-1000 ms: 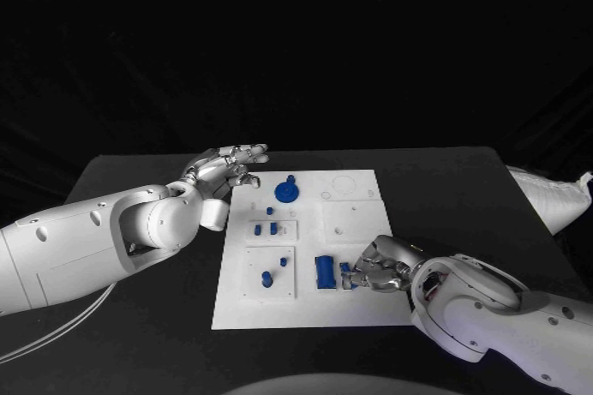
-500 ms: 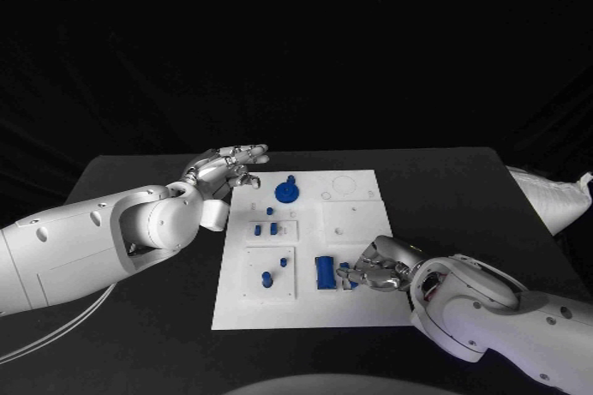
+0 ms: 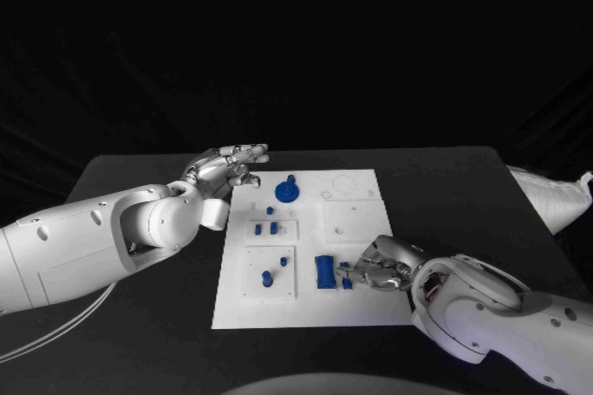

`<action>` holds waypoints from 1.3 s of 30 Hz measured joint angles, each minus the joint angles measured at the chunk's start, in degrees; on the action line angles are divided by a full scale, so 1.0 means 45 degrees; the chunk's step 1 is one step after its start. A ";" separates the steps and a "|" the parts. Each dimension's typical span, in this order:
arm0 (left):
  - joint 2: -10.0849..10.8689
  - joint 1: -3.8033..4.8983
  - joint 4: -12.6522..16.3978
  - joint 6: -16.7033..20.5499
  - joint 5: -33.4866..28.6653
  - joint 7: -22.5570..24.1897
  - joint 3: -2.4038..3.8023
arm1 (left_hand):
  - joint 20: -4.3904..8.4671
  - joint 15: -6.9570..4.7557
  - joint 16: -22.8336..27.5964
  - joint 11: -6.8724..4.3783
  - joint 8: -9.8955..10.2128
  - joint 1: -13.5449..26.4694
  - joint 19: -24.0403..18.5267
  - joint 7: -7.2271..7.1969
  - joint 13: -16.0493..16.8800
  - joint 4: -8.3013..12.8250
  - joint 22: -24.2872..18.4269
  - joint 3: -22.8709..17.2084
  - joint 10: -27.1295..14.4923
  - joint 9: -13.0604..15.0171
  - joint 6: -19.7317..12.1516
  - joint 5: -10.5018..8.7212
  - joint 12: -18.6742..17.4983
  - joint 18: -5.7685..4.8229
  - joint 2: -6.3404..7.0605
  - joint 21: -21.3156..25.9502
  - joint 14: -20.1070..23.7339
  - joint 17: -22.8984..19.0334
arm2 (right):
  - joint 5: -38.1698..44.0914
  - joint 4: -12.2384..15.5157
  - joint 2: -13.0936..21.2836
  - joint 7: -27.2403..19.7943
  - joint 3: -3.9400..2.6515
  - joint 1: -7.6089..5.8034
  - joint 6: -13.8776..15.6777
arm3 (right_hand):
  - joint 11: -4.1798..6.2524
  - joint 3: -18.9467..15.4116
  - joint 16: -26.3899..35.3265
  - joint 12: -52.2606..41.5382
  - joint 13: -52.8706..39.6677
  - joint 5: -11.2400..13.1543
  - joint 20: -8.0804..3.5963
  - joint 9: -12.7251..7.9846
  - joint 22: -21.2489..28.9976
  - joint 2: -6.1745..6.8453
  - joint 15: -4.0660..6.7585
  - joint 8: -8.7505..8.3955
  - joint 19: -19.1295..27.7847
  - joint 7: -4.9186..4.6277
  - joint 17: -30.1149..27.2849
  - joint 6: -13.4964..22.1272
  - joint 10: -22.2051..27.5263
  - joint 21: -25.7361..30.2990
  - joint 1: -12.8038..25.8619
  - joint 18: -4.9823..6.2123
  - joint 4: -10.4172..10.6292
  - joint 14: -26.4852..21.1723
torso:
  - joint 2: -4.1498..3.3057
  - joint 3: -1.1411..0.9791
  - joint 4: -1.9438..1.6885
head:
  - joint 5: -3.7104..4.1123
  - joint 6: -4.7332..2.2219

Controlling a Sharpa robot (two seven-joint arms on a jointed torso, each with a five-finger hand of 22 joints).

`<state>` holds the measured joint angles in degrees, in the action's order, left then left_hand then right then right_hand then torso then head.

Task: Assemble the parts on the task board

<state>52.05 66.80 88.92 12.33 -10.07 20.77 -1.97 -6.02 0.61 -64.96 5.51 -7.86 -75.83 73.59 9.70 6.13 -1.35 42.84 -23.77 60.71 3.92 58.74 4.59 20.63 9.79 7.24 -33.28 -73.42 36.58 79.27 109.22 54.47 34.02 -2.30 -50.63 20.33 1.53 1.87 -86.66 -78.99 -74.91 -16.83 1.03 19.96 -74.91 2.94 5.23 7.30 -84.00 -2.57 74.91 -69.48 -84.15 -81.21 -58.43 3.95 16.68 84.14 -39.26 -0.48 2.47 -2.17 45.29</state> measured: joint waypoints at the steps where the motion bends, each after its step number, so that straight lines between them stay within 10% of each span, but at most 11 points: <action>1: 0.0004 0.0000 0.0000 -0.0001 0.0000 -0.0001 0.0000 | 0.0000 0.0000 0.0000 0.0000 0.0000 0.0000 0.0000 0.0000 0.0000 0.0000 0.0000 0.0000 0.0000 0.0000 0.0000 0.0000 0.0000 0.0001 0.0000 0.0000 0.0000 0.0000 | 0.0009 0.0016 0.0016 -0.0004 0.0000 0.0000 0.0005 | 0.0000 -0.0027 0.0000 0.0000 0.0000 -0.0047 0.0000 0.0001 0.0000 -0.0003 0.0000 0.0000 0.0000 0.0002 0.0000 -0.0002 0.0000 0.0000 0.0003 0.0000 -0.0001 0.0000 | 0.0000 0.0000 0.0000 | -0.0004 0.0000; 11: 0.0030 0.0000 -0.0022 -0.0003 0.0002 -0.0016 0.0000 | 0.0000 0.0000 0.0000 0.0000 0.0000 0.0000 0.0000 0.0046 0.0000 0.0000 -0.0011 0.0000 0.0000 0.0000 -0.0048 0.0000 0.0000 0.0000 0.0000 0.0000 0.0000 -0.0033 | 0.0107 0.0196 0.0359 -0.0026 -0.0010 -0.0012 0.0040 | 0.0000 -0.0471 0.0000 0.0000 0.0001 -0.1018 -0.0094 0.0146 -0.0010 -0.0293 -0.0001 0.0049 -0.0001 0.0004 -0.0001 -0.0003 0.0000 0.0000 -0.0025 0.0000 -0.0093 -0.0001 | 0.0001 0.0001 0.0021 | -0.0029 -0.0042; 21: 0.0001 -0.0004 -0.0057 -0.0007 0.0003 -0.0025 0.0000 | 0.0000 0.0000 0.0000 0.0000 0.0000 -0.0052 0.0000 0.0046 0.0000 0.0000 -0.0011 0.0000 0.0000 0.0000 -0.0047 0.0000 0.0000 0.0000 -0.0051 0.0000 0.0000 -0.0057 | 0.0218 0.0167 0.0425 -0.0106 -0.0013 -0.0017 -0.0255 | 0.0000 -0.0942 0.0000 0.0149 -0.0002 0.1410 -0.0093 0.0331 -0.0008 -0.0096 -0.0001 0.0049 -0.0001 0.0006 -0.0002 0.0091 0.0001 0.0000 -0.2020 0.0000 -0.0996 -0.0001 | 0.0001 -0.0001 0.0001 | 0.0028 -0.0061; 27: -0.0038 -0.0036 -0.0074 -0.0017 0.0004 -0.0029 -0.0003 | 0.0000 0.0000 0.0000 0.0000 0.0000 -0.0052 0.0000 0.0046 0.0000 0.0000 -0.0010 -0.0001 0.0001 0.0001 -0.0047 0.0000 0.0000 0.0000 -0.0052 0.0000 0.0000 -0.0057 | 0.0170 -0.0065 0.0449 -0.0387 -0.0012 -0.0017 -0.0109 | -0.0028 -0.1088 0.0085 0.0658 -0.0007 0.1318 -0.0093 0.0256 0.0192 -0.0213 -0.0001 -0.0178 -0.0001 -0.0182 0.0008 0.0694 0.0030 0.0225 -0.2137 0.0000 -0.1056 -0.0001 | 0.0009 0.0006 -0.0009 | 0.0040 -0.0084; 35: -0.0362 -0.0239 -0.0573 -0.0025 0.0006 -0.0022 -0.0009 | 0.0000 0.0025 0.0198 0.0002 0.0000 -0.0051 0.0000 0.0045 0.0000 0.0000 -0.0040 0.0000 -0.0093 0.0000 -0.0048 0.0000 0.0029 0.0000 -0.0052 0.0070 0.0262 -0.0422 | -0.2501 -0.1407 0.0482 -0.3599 -0.0010 -0.0469 0.0762 | -0.0565 -0.1193 0.1600 0.4878 0.0704 0.0906 0.0308 -0.0180 0.2726 -0.0571 -0.0351 -0.0743 0.0908 -0.0745 -0.0528 0.1957 0.1308 0.2079 -0.3534 0.0227 -0.1712 -0.0023 | 0.0168 0.0015 0.0037 | 0.0001 -0.0208; 39: -0.0759 -0.0326 -0.1194 -0.0024 0.0006 0.0000 -0.0010 | -0.0087 0.0060 0.0910 0.0027 -0.0079 -0.0051 -0.0322 0.0045 -0.0017 0.0014 -0.0166 0.0057 -0.0171 0.0000 -0.0048 0.0000 0.0152 -0.0001 -0.0052 0.0357 0.1033 -0.1582 | -0.4904 -0.2344 0.0264 -0.5884 -0.0011 -0.0945 0.0816 | -0.0805 -0.1211 0.4986 0.9724 0.3654 0.1165 0.0502 -0.0505 0.7294 -0.0758 -0.0615 -0.0743 0.2884 -0.0922 -0.4542 0.2387 0.3460 0.5860 -0.4189 0.1196 -0.2087 -0.0874 | 0.0372 0.0032 0.0072 | 0.0002 -0.0328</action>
<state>48.63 65.34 83.55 12.23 -10.04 20.76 -2.02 -6.42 0.88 -60.87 5.63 -8.22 -76.06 72.14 9.90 6.05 -1.29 42.10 -23.52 59.94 3.92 58.53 4.58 21.32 9.79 7.01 -31.67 -68.77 29.47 57.20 98.67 55.66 7.54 -2.35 -54.89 24.00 -2.09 -3.58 -64.22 -35.23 -58.46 -11.59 3.29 17.69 -42.08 -0.47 2.47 3.95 -71.02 -6.72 54.47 -58.75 -68.58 -54.84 -77.28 9.33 7.29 80.21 -37.58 -0.34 2.80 -2.16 43.81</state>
